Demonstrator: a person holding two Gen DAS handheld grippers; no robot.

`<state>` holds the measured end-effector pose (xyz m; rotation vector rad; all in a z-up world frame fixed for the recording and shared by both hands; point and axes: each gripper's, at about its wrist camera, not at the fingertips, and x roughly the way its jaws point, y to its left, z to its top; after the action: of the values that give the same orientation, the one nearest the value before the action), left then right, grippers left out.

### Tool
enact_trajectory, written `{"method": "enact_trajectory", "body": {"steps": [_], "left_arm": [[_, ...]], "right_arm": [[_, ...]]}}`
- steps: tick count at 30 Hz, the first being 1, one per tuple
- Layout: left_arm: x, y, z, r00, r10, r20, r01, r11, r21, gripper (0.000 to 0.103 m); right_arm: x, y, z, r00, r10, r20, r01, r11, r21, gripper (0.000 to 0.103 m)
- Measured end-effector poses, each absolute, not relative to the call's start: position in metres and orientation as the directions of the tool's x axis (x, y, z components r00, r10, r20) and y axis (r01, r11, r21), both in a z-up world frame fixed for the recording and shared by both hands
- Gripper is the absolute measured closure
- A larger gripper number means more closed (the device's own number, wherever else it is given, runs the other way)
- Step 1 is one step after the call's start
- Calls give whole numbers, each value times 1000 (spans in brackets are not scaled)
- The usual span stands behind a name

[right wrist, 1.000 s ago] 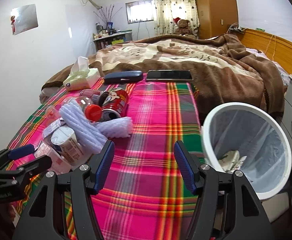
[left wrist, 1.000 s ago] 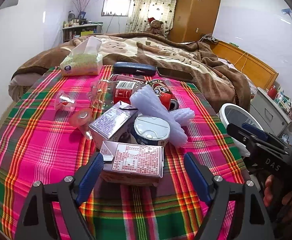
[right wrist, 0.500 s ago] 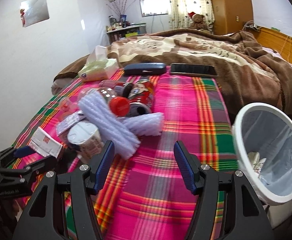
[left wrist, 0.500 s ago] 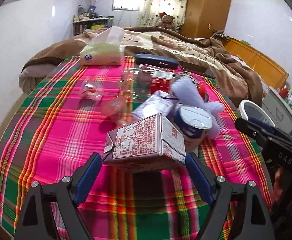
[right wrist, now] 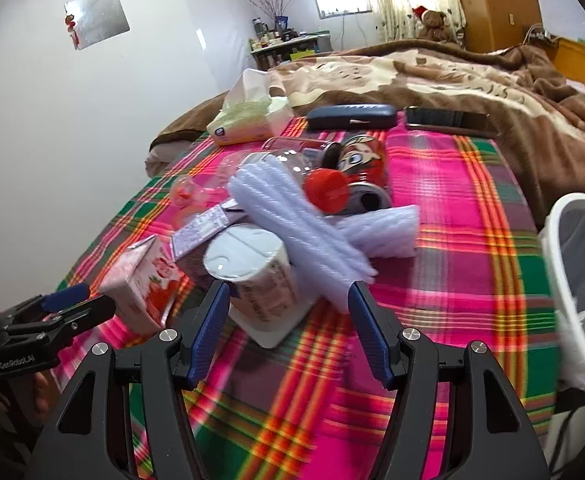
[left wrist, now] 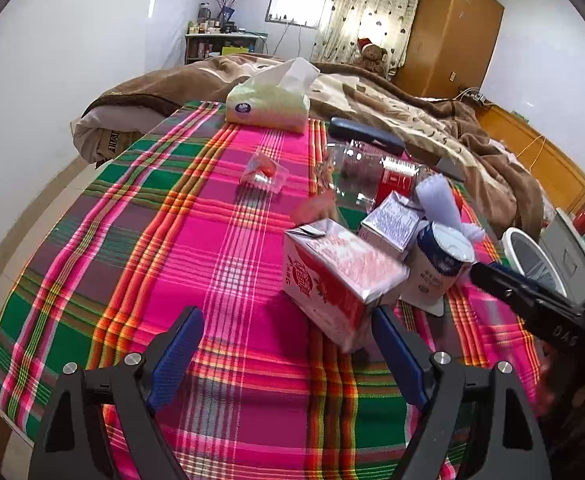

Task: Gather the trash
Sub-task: 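Grasp the white yogurt cup with the right tool while the left tool grasps a milk carton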

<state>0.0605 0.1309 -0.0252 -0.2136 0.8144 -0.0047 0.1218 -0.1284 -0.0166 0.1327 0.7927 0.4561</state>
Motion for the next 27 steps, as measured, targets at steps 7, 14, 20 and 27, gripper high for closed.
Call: {"method": "enact_trajectory", "body": {"steps": [7,14,20,27], "left_arm": [[55,134,-10,726,-146,-672,-52,963,-266,17],[71,118,-15,690,-211,-693,8,959,-284,17],[78,116,-31,656,-211,-724,-5,959,-283,17],[89,115,-32,658,-188,-729,-27,962,-273,17]], "right_arm": [[123,-111,-18,605,437,-666,-378,893,242,40],[134,-101,-17,586,436,-683,-405,888,219,33],[144,-94,-23,576,413,-706,-426,888,172,33],[144,-99,-23,573,421,-703,-417,888,191,51]]}}
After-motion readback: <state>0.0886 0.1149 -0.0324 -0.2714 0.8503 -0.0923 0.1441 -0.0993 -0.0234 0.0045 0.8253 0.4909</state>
